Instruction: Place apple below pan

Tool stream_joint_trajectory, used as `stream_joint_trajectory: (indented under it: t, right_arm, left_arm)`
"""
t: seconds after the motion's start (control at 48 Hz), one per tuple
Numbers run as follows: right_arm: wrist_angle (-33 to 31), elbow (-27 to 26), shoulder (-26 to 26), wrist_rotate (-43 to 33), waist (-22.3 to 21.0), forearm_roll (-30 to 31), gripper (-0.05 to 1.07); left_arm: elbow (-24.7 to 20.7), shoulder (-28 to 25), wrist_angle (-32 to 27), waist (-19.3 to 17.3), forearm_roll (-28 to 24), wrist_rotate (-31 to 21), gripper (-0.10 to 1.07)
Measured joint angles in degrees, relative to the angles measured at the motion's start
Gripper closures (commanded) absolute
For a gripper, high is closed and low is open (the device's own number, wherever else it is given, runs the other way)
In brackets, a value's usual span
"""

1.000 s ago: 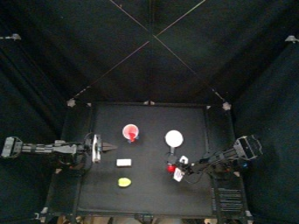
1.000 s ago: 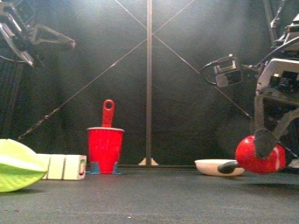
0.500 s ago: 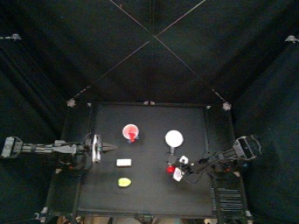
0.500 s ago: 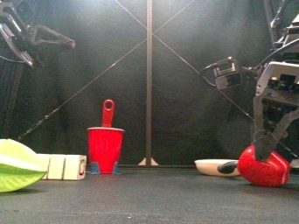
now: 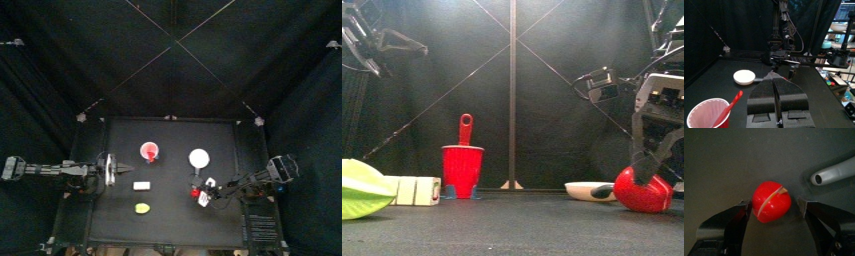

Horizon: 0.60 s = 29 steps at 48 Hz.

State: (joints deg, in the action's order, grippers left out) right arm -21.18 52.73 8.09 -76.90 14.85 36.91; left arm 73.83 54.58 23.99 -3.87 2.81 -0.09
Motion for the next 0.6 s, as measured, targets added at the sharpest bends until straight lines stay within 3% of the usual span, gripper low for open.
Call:
stream_joint_trajectory:
  t: [0.604]
  right_arm:
    - [-0.18,-0.70,0.00,0.18,0.09,-0.35,0.01]
  left_arm:
    - [0.00,0.00,0.00,0.00,0.00,0.00,1.00]
